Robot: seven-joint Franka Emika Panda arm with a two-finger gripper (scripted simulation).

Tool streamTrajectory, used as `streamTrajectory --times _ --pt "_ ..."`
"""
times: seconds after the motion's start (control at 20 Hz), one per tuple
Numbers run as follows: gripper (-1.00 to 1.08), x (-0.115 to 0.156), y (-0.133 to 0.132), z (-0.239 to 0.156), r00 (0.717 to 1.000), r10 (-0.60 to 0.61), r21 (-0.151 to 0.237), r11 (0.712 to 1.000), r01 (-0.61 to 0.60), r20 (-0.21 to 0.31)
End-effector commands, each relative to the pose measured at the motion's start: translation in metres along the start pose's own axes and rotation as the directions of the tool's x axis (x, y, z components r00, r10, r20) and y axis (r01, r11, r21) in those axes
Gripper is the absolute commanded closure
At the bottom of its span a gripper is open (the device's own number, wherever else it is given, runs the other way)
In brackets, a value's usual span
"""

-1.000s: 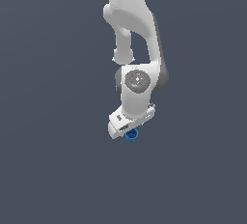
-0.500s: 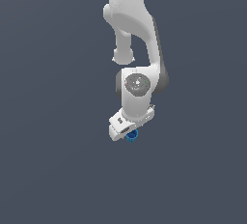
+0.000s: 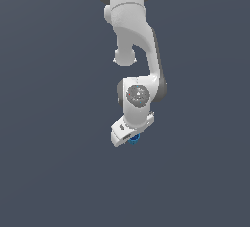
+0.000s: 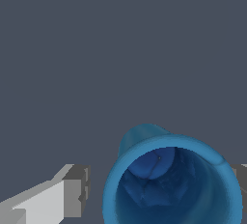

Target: Pick up the object and move it to a goal position.

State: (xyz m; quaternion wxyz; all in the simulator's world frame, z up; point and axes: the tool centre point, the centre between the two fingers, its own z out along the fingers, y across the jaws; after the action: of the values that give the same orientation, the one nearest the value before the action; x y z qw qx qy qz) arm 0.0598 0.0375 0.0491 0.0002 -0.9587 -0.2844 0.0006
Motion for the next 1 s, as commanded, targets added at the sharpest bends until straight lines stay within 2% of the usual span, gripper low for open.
streamTrajectory --times 0.0,0.2,0.25,0.95 --pt "-0.92 0.0005 0.0000 0.0075 1.000 -0.001 -0.001 1.000 0.001 -0.001" --pt "-0.92 0.0016 0.0006 0.0088 1.000 -0.001 -0.001 1.000 0.001 -0.001" --pt "1.08 0.0016 0.0006 0.0088 1.000 -0.001 -0.001 1.000 0.001 -0.001" --pt "1.08 -0.0010 0.0072 0.0044 1.000 -0.001 -0.001 1.000 0.001 -0.001"
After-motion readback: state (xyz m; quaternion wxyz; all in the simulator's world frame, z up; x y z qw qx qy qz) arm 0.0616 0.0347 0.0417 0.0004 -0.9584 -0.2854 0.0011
